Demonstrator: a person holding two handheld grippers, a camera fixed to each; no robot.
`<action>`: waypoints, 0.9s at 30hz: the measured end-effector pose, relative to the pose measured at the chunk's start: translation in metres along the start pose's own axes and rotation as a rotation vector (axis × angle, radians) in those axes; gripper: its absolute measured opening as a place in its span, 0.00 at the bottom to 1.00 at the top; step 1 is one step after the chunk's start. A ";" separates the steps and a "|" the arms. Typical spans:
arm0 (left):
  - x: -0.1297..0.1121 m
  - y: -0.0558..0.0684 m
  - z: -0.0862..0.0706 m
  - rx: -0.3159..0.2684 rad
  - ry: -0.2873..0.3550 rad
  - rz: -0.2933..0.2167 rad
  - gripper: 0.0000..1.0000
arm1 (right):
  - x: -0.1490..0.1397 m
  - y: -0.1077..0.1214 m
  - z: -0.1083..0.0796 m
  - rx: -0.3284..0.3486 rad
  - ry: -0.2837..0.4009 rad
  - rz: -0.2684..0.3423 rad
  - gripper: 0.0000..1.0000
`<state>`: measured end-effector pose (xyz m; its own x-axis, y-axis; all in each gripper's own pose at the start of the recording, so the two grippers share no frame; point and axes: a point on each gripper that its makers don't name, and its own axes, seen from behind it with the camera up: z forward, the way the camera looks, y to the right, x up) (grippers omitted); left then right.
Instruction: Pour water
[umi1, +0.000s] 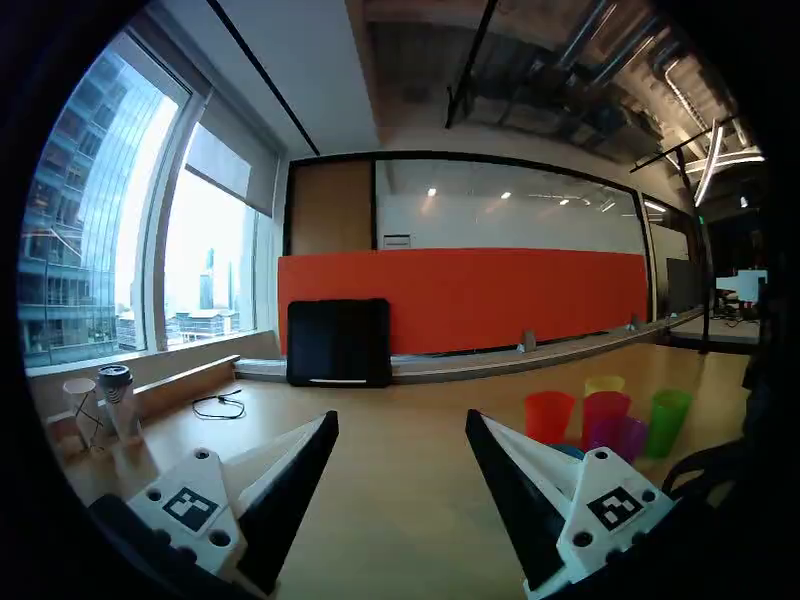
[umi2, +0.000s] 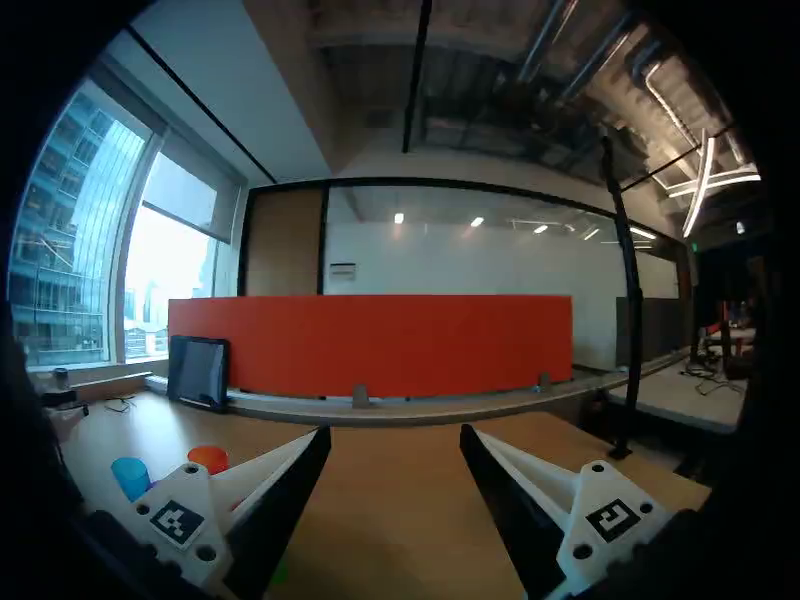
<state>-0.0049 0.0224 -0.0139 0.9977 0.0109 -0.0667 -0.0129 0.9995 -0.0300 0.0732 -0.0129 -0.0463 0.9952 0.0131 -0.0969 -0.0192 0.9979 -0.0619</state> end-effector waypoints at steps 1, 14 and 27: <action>-0.001 -0.001 0.000 0.001 -0.001 -0.002 0.94 | 0.001 -0.001 0.000 0.000 0.001 -0.001 1.00; -0.012 -0.002 0.002 0.000 -0.010 -0.018 0.94 | 0.009 -0.009 0.000 0.012 0.010 -0.006 1.00; -0.016 -0.004 0.004 0.003 -0.022 -0.028 0.94 | 0.009 -0.007 0.000 0.008 0.009 0.000 1.00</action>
<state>-0.0210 0.0185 -0.0086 0.9989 -0.0169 -0.0441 0.0156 0.9995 -0.0287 0.0817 -0.0193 -0.0471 0.9943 0.0124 -0.1060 -0.0182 0.9984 -0.0536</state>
